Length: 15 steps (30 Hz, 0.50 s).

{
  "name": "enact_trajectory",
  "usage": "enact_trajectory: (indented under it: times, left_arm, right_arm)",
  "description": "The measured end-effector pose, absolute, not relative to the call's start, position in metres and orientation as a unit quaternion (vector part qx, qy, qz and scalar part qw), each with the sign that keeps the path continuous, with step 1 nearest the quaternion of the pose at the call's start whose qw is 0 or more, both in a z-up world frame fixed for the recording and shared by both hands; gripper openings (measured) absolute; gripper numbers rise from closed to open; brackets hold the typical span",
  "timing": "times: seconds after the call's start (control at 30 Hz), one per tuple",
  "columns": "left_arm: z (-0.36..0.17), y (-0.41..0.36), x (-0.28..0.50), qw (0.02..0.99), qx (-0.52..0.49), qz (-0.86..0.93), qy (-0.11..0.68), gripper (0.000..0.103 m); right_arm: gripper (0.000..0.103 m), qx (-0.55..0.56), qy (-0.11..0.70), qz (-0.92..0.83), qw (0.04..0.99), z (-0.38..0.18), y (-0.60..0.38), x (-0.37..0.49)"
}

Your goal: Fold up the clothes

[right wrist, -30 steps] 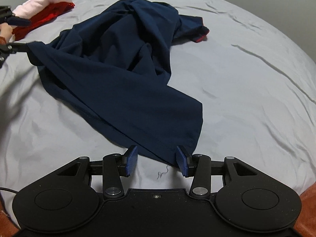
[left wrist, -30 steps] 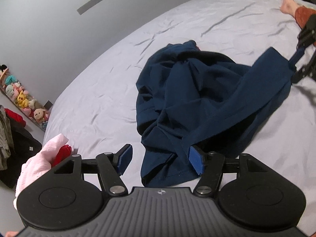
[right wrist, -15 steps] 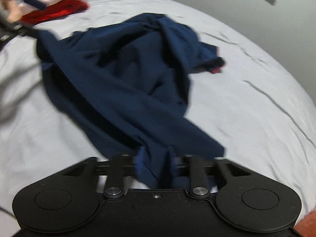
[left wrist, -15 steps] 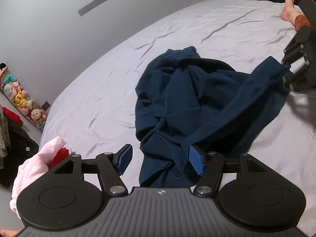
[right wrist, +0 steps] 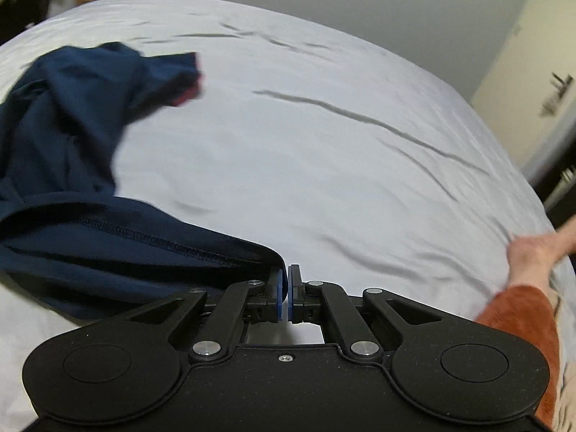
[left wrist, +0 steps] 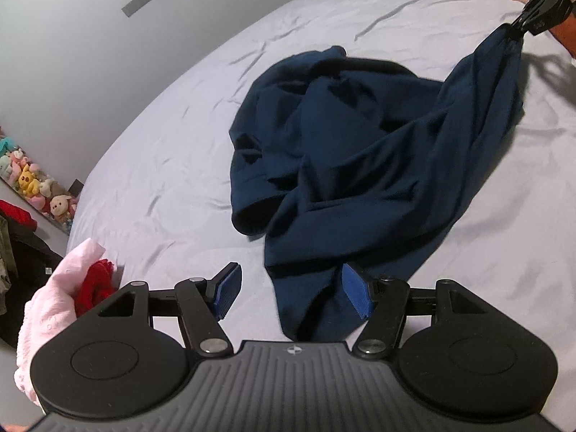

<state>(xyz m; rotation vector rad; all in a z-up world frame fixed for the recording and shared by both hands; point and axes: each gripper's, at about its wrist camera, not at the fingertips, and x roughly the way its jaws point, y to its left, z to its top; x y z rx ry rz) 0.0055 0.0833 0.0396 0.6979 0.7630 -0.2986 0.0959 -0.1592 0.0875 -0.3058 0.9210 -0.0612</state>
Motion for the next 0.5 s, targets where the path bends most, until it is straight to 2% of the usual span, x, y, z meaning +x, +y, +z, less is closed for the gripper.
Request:
enact_trajectory:
  times: [0.07,0.13,0.33,0.5]
  left_arm:
    - [0.037,0.082,0.007,0.857,0.333,-0.148,0.365,0.056]
    - [0.031,0.079,0.008,0.85,0.343,-0.156,0.369,0.047]
    - [0.01,0.073,0.013,0.826,0.383,-0.153,0.385,0.037]
    - [0.008,0.076,0.017,0.831,0.386,-0.128,0.378,0.033]
  right_arm:
    - [0.001,-0.145,0.447,-0.029,0.882,0.084,-0.161,0.096]
    - [0.001,-0.143,0.451,-0.025,0.88,0.08,-0.16,0.096]
    - [0.001,-0.137,0.448,-0.01,0.884,0.076,-0.156,0.098]
    - [0.001,-0.131,0.451,-0.002,0.883,0.076,-0.155,0.094]
